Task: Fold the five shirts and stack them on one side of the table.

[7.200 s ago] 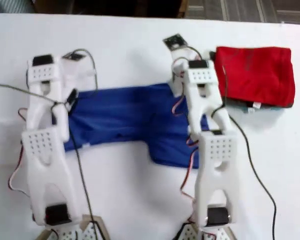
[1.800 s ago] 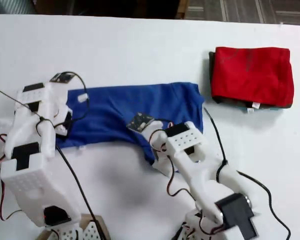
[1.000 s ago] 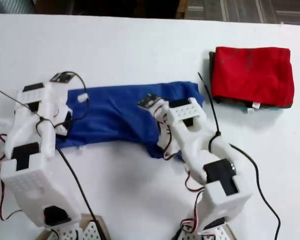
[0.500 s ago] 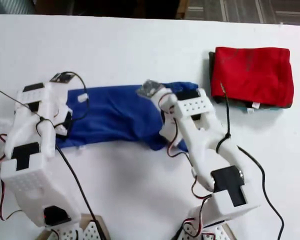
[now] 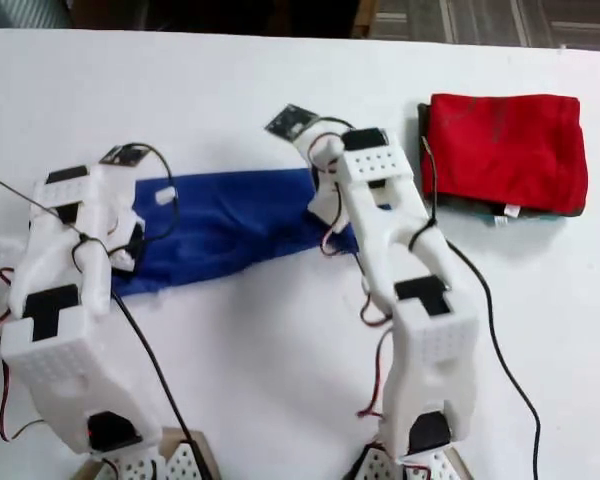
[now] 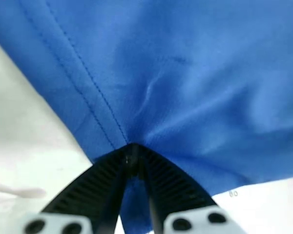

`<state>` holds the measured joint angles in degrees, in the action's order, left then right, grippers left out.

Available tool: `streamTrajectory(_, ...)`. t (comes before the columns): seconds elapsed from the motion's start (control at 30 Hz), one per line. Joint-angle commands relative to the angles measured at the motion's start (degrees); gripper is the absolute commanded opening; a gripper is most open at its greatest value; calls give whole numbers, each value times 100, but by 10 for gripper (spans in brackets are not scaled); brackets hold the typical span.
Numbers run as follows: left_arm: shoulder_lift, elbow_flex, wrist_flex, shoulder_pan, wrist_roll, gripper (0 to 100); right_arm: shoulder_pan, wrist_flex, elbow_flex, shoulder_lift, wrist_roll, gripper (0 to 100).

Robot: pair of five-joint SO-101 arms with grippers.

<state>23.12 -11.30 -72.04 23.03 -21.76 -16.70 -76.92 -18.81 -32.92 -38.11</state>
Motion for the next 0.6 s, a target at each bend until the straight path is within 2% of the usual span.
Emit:
streamTrajectory(0.0,-9,-13,299,211,62,27,224,-470,-1213,-488,26,61)
streamTrajectory(0.23,-9,-13,299,211,62,27,664,-787,-2945,-1200,870,282)
streamTrajectory(0.37,-9,-13,299,211,62,27,708,-1033,-3446,-1341,1196,294)
streamTrajectory(0.57,-9,-13,299,211,62,27,462,-2492,-4448,-1332,1178,271)
